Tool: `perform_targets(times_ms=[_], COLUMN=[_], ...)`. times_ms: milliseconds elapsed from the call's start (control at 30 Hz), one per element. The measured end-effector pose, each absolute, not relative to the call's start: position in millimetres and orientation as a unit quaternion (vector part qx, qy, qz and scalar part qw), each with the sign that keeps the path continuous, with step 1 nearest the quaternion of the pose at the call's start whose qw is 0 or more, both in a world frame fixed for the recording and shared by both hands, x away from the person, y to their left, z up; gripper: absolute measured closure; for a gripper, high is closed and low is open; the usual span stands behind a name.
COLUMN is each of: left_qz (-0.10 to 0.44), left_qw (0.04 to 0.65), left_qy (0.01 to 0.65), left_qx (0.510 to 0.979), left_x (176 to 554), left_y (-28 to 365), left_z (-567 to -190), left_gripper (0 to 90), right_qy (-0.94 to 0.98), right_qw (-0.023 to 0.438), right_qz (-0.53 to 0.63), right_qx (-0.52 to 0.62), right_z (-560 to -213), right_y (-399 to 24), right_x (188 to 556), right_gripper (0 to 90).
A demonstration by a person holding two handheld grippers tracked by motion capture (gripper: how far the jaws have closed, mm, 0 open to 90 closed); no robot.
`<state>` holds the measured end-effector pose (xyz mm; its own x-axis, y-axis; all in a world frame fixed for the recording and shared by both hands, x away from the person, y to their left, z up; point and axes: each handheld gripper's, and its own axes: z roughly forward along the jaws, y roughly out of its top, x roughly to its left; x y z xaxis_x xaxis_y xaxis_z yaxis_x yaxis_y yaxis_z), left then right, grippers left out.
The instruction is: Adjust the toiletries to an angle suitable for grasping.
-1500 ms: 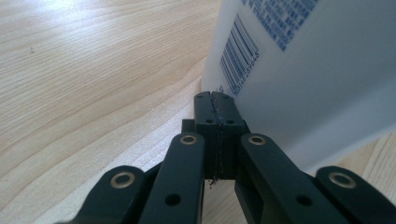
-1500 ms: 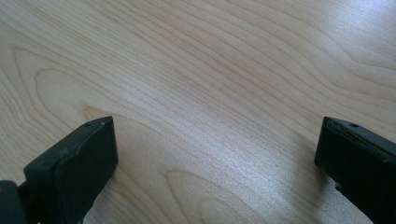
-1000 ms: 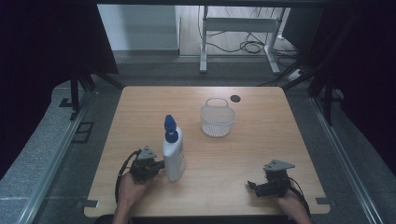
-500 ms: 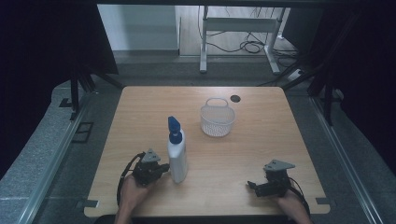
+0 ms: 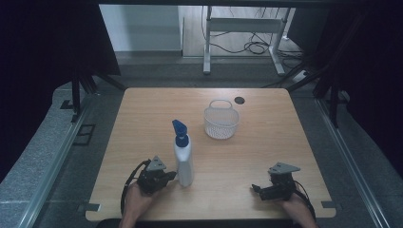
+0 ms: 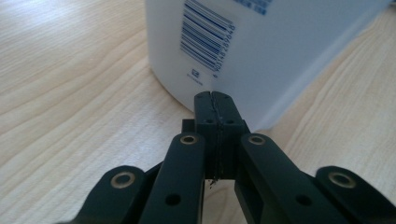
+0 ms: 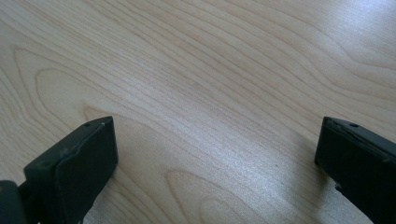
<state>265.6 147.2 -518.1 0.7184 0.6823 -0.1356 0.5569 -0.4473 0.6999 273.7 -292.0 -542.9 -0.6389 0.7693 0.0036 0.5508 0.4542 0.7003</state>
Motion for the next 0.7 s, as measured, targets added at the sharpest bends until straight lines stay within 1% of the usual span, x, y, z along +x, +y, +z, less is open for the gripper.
perform_targets(times_ms=[700], left_qz=[0.080], left_qw=[0.381], left_qy=[0.334], left_qx=[0.858], left_x=[260], left_y=[122], left_z=[-520], left_gripper=[89.3], right_qy=[0.838], right_qw=[0.159], right_qz=[0.343], right_qx=[0.394], right_z=[-543], right_y=[-292], right_x=[274], right_gripper=[0.0])
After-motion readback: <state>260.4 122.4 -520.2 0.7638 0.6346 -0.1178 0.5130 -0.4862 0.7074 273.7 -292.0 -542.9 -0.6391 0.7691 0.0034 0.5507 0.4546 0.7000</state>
